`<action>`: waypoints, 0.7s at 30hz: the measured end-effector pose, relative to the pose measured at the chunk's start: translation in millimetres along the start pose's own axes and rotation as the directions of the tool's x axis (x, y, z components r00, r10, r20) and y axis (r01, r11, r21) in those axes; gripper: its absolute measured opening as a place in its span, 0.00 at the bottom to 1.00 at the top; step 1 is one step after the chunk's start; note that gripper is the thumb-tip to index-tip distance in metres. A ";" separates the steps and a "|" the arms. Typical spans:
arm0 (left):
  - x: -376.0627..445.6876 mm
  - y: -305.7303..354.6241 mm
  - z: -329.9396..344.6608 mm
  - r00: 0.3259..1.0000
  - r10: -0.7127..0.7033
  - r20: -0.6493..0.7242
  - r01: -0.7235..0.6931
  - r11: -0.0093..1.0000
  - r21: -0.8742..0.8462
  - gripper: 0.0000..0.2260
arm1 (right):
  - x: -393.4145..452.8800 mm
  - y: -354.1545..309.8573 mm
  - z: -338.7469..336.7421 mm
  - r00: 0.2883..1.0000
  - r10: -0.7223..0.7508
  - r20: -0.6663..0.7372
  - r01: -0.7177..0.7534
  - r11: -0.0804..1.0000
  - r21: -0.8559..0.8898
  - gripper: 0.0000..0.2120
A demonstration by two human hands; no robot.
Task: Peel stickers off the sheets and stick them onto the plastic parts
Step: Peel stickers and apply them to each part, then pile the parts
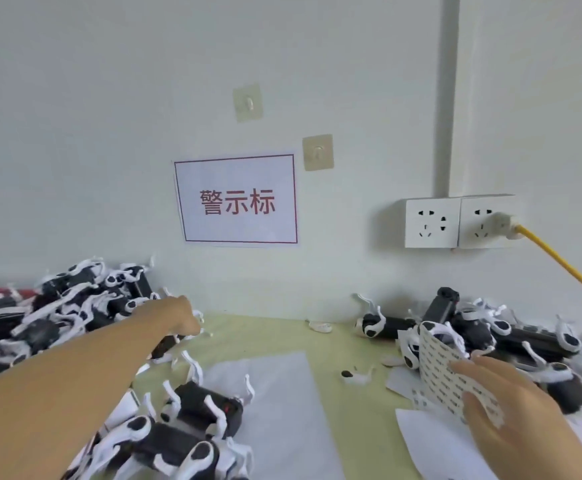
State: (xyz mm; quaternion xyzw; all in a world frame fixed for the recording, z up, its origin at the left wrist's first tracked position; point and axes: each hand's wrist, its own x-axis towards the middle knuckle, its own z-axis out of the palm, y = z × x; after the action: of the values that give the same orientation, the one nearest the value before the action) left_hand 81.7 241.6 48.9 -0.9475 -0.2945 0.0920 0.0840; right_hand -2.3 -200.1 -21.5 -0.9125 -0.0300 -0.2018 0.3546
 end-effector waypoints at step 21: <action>-33.2 57.8 -35.1 0.798 0.364 -0.481 -0.582 0.674 -0.455 0.13 | 1.7 13.8 -22.6 0.998 0.057 0.038 -0.045 0.964 -0.261 0.27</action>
State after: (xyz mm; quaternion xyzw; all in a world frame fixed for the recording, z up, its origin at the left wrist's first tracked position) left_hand 94.1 171.9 74.7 -0.9699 -0.0278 -0.1545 -0.1860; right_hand -5.8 -225.5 -14.5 -0.9559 0.0122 -0.1740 0.2361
